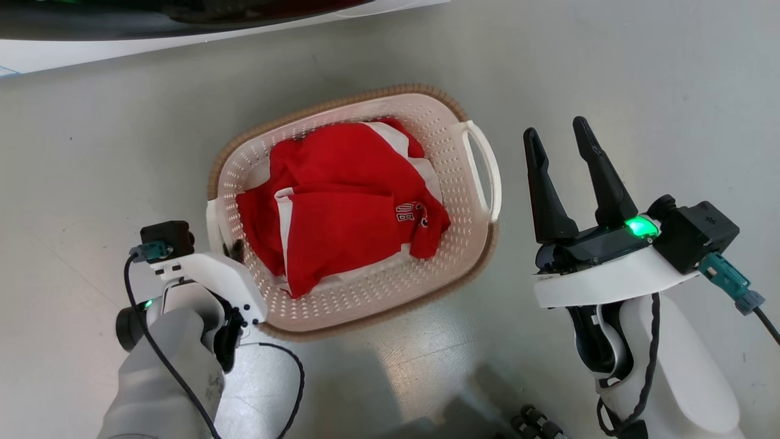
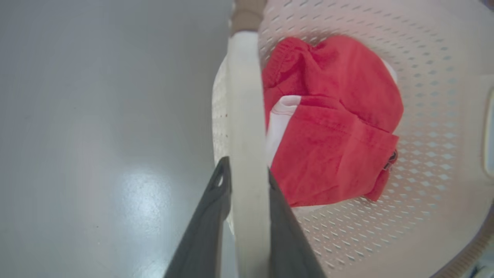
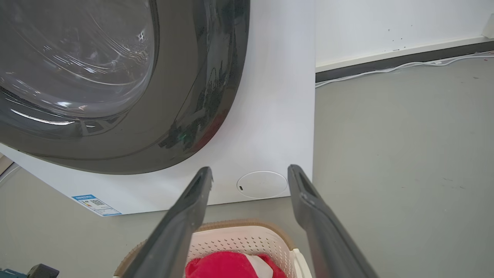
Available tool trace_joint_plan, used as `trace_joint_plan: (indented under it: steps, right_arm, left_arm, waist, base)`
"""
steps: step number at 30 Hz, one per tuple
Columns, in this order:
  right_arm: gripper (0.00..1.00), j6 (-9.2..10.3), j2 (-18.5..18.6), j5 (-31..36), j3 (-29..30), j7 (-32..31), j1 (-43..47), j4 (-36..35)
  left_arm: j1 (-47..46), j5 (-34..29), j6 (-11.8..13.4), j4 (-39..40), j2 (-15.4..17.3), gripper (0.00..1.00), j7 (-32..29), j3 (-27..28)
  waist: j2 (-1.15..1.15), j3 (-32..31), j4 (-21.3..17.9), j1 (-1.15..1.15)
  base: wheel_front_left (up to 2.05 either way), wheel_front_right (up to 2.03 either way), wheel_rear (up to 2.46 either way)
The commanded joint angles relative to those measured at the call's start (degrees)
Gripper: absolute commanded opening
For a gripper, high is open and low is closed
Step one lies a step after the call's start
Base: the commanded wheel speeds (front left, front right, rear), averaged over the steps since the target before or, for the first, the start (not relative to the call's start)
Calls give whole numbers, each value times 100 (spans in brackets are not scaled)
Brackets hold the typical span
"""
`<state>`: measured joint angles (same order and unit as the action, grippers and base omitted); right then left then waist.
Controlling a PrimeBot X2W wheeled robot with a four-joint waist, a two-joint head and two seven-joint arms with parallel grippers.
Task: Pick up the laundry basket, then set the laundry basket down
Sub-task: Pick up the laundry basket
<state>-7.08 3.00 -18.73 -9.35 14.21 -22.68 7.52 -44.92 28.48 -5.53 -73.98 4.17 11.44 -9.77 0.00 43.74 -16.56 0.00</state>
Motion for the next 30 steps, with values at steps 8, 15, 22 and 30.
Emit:
trace_joint_plan:
  steps: [8, 15, 22, 30]
  right_arm:
    - [100, -41, -12, -95, -142, 79, 12, -58]
    - [100, -41, -12, -99, -154, 79, 4, -27]
    - [100, -41, -12, -95, -156, 79, 14, 4]
    - [100, -41, -12, -44, -129, 79, 32, 12]
  left_arm:
    - [62, 106, 95, 8, 130, 0, -95, 46]
    - [158, 108, 108, 4, 217, 0, -122, -13]
    - [338, 135, 79, 3, 343, 0, -156, -52]
    - [477, 173, 31, 3, 536, 0, -202, -89]
  waist:
    - [0, -104, 18, 0]
    - [0, -221, 121, 0]
    - [0, -297, 206, 0]
    - [0, -330, 274, 0]
  base:
    - [0, 0, 0]
    - [0, 0, 0]
    - [0, 0, 0]
    - [0, 0, 0]
